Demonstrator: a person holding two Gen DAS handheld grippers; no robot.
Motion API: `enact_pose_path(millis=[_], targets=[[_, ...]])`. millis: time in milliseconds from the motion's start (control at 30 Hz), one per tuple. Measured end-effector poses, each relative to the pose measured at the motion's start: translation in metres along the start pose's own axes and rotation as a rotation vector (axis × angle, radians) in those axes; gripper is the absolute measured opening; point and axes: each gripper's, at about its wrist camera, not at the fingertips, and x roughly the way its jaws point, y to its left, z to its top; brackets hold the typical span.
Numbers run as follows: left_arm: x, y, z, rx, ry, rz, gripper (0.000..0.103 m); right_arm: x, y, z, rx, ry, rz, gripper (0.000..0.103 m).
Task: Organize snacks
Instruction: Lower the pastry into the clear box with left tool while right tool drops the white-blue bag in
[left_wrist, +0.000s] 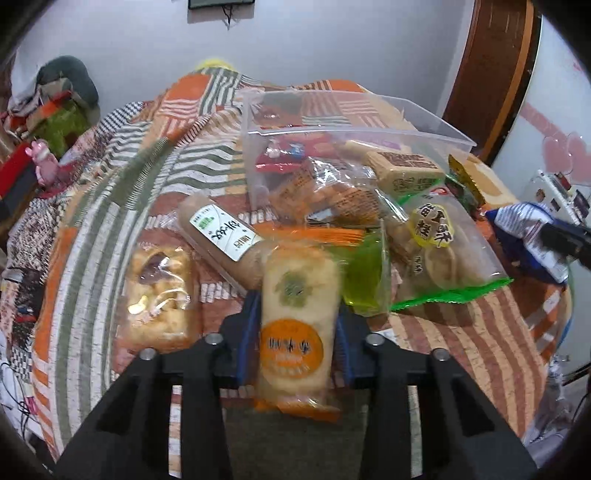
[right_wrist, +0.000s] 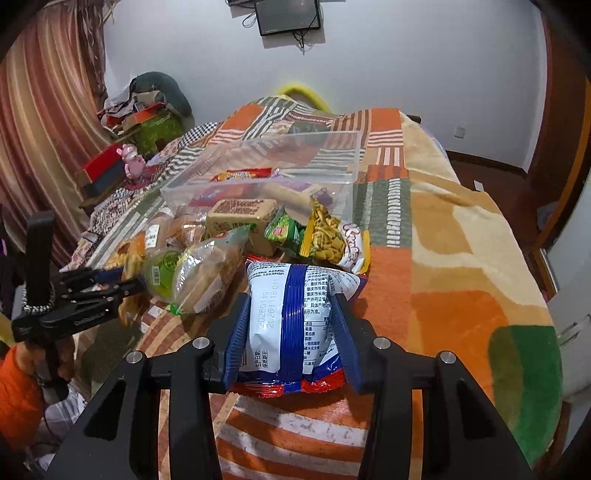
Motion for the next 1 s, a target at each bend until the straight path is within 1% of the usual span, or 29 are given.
enact_pose_path(millis=[100, 233, 333, 500, 700, 867, 1000], targets=[[-0.008, 0.000, 0.000, 0.001, -0.015, -0.013, 0.034, -0.004, 0.001, 0.004, -0.002, -0.018, 0.002, 0.040], [-0.027, 0.001, 0.006, 0.001, -0.060, -0.014, 0.034, -0.009, 0.002, 0.012, -0.009, -0.049, 0.013, 0.040], [-0.040, 0.001, 0.019, -0.009, -0.099, -0.012, 0.034, -0.011, 0.005, 0.024, -0.022, -0.082, 0.010, 0.040], [-0.050, -0.002, 0.046, -0.003, -0.154, -0.013, 0.034, -0.011, 0.006, 0.048, -0.040, -0.135, 0.006, 0.040], [-0.045, -0.011, 0.084, 0.010, -0.197, -0.019, 0.034, -0.004, 0.010, 0.077, -0.060, -0.194, -0.007, 0.040], [-0.036, -0.019, 0.114, 0.015, -0.227, -0.027, 0.034, 0.007, 0.009, 0.097, -0.062, -0.223, -0.024, 0.040], [-0.024, -0.026, 0.134, 0.025, -0.233, -0.035, 0.034, 0.018, 0.007, 0.109, -0.066, -0.235, -0.034, 0.040]])
